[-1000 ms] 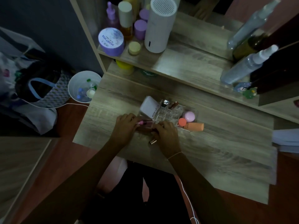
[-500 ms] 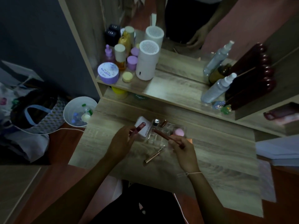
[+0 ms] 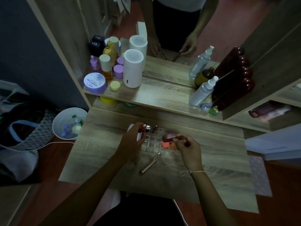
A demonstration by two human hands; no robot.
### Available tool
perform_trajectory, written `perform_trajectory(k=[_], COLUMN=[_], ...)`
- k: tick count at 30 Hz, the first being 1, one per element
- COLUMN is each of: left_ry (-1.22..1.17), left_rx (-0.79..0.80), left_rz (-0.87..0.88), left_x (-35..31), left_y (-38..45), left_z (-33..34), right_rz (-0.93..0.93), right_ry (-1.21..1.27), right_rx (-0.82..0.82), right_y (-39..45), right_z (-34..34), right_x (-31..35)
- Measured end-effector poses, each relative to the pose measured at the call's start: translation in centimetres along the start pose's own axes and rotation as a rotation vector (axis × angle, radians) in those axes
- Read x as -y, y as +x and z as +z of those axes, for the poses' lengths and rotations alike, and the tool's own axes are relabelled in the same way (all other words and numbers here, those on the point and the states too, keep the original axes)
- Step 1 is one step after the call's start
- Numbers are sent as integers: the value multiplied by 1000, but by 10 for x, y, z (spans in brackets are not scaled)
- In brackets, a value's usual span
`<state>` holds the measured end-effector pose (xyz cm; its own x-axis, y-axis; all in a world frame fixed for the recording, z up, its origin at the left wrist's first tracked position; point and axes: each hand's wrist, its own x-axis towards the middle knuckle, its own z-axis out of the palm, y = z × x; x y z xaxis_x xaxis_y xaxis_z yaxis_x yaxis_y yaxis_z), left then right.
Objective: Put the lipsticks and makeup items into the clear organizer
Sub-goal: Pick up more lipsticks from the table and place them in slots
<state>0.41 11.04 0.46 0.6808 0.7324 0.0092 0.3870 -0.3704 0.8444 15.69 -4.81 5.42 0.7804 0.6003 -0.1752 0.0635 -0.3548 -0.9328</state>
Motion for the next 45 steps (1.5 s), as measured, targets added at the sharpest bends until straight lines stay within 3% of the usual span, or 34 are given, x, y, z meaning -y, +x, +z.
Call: perform_trajectory(k=[15,30,45], left_ry=[37,257,510], left_rx=[-40,-80,49], left_rz=[-8,-17,4], left_x=[-1,5,3], left_y=[11,10,4], left_z=[12,15,14], right_rz=[-232,-203,-181], right_ry=[-321,-514,-533], right_rx=[-26,126,182], right_y=[32,54,53], right_z=[29,52,50], right_x=[-2,-10,-17])
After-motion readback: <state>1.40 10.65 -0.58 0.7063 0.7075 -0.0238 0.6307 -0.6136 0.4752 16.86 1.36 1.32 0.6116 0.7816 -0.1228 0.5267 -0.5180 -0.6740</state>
